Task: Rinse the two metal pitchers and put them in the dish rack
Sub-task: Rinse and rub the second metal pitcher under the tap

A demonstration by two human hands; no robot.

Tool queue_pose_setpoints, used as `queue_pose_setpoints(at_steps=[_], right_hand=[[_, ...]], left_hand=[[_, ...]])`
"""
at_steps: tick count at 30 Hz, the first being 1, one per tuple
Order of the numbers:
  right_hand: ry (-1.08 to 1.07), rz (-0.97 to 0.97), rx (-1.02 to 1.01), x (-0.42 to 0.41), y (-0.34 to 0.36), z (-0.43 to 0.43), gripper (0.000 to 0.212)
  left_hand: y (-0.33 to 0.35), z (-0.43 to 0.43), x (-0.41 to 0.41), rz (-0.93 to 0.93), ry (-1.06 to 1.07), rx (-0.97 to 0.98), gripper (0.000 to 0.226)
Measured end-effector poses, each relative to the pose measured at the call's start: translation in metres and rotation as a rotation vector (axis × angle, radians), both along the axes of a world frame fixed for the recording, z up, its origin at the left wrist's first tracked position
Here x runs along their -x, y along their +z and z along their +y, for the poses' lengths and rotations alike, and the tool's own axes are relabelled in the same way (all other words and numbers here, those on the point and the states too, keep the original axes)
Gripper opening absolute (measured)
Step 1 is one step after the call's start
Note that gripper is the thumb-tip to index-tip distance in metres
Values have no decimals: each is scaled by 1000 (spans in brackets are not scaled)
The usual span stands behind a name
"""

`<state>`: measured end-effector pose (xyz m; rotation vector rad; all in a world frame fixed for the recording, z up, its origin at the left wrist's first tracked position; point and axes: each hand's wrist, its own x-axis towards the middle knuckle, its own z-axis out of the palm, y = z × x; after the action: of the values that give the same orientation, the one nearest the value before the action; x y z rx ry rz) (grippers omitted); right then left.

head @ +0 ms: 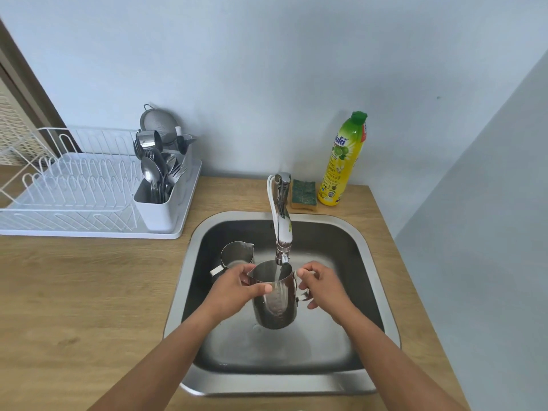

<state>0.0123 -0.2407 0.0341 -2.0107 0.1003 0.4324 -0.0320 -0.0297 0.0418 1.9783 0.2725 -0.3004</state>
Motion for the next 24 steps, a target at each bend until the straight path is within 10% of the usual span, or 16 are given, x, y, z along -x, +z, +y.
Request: queue_pose_setpoints(at_steps=[24], right_hand=[[-89, 12, 13, 2, -5, 0, 12]], left_hand=[[-4, 1, -8, 16, -33, -45, 70]])
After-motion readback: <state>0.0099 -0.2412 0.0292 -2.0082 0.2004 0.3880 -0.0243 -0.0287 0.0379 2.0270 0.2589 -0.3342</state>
